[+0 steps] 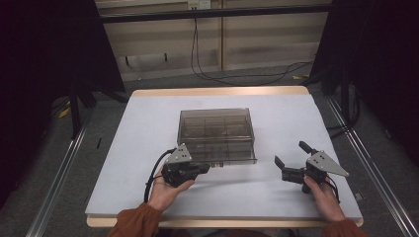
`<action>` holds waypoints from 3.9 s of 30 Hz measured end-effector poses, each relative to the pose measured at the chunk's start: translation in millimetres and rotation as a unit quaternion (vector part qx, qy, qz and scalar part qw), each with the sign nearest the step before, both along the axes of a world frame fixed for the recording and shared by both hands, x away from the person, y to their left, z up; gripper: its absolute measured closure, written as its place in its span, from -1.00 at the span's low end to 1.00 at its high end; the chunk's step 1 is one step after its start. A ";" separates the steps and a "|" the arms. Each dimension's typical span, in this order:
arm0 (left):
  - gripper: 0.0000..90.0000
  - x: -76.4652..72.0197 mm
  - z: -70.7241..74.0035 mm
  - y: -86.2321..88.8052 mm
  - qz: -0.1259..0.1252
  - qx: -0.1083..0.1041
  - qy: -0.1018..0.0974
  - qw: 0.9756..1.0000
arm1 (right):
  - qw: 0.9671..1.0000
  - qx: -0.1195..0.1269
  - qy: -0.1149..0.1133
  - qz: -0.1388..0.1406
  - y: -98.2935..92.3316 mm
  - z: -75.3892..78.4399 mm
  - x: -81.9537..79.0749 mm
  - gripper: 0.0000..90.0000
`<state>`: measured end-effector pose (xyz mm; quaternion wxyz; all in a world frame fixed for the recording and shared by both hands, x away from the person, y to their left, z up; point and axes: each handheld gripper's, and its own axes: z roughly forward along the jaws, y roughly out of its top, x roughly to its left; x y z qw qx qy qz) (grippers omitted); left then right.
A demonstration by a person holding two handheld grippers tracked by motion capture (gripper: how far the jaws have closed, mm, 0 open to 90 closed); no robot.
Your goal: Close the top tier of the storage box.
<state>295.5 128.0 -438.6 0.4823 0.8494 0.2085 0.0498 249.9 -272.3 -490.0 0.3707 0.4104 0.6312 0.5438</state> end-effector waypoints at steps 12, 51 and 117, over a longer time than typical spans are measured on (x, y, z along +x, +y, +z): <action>1.00 4.9 0.0 0.1 0.006 -0.003 0.002 1.000 | 1.000 0.003 0.001 0.003 -0.3 0.1 0.1 -1.00; 1.00 15.8 -1.2 -1.2 0.028 -0.004 0.003 1.000 | 1.000 0.003 0.000 0.003 -0.3 0.1 0.1 -1.00; 1.00 36.1 1.1 -6.0 0.038 -0.011 0.001 0.999 | 1.000 0.001 0.000 0.004 -0.5 0.0 0.1 -1.00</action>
